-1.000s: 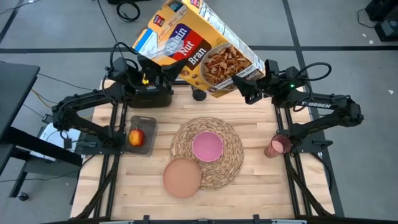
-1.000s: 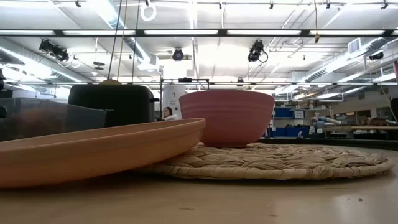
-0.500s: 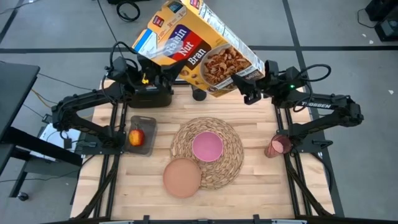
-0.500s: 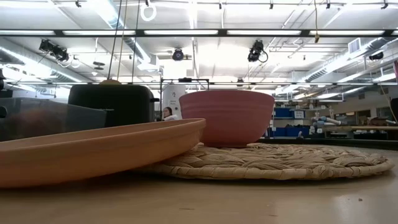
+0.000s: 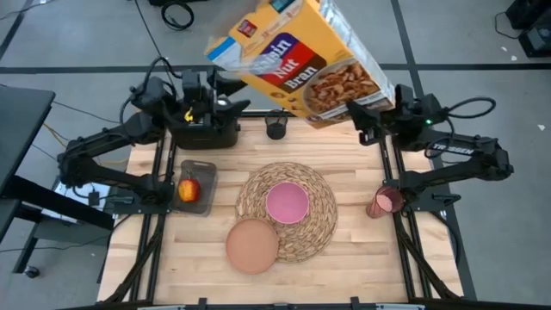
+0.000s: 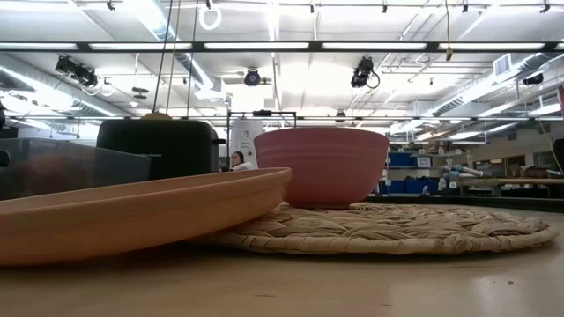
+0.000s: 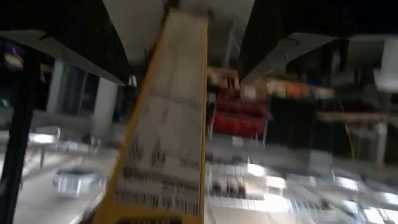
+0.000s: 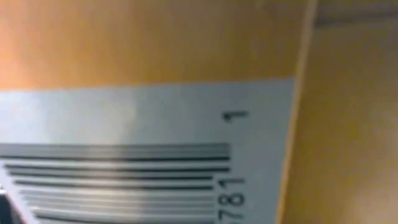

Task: Arrange a breakfast setting
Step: Pour the cereal from the yellow cereal box into the pink bowl

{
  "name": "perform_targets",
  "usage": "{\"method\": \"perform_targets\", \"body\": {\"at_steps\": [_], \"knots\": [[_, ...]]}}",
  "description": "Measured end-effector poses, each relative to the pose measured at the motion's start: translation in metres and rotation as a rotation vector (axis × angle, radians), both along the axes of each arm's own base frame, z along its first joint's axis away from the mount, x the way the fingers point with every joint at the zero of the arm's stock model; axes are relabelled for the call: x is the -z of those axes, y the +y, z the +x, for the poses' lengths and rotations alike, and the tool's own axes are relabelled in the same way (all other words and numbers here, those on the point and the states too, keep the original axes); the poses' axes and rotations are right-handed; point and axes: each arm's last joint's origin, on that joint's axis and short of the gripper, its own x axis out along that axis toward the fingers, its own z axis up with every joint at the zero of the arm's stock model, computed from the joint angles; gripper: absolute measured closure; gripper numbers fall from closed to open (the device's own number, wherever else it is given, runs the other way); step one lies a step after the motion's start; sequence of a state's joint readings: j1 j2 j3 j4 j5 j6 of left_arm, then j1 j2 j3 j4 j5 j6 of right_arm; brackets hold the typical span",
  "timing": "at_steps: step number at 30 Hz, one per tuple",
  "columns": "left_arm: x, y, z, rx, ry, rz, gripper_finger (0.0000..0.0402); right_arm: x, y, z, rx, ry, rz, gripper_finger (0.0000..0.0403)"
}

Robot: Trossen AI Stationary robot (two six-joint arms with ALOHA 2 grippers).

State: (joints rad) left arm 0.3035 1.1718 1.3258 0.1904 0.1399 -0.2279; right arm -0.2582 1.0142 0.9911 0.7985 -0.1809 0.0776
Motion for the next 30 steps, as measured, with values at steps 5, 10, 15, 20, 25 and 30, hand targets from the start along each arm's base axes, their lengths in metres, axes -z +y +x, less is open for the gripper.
{"method": "perform_targets", "body": {"at_steps": [5, 10, 15, 20, 25, 30], "knots": [[0.017, -0.006, -0.006, 0.034, 0.210, -0.111, 0.0095, 0.020, 0.003, -0.020, -0.002, 0.035, 0.037, 0.0146], [0.044, -0.015, -0.004, 0.051, 0.462, -0.299, 0.0095, 0.046, 0.008, -0.037, -0.026, 0.120, 0.088, 0.0146], [0.072, -0.032, -0.008, -0.008, 0.730, -0.522, 0.0095, 0.071, 0.013, -0.053, -0.071, 0.238, 0.112, 0.0146], [0.089, -0.052, -0.017, -0.100, 0.894, -0.673, 0.0095, 0.090, 0.018, -0.064, -0.136, 0.297, 0.111, 0.0146], [0.099, -0.074, -0.027, -0.174, 0.997, -0.764, 0.0095, 0.107, 0.022, -0.076, -0.182, 0.319, 0.110, 0.0146], [0.099, -0.094, -0.030, -0.249, 0.935, -0.780, 0.0095, 0.114, 0.027, -0.092, -0.226, 0.358, 0.113, 0.0146]]}}
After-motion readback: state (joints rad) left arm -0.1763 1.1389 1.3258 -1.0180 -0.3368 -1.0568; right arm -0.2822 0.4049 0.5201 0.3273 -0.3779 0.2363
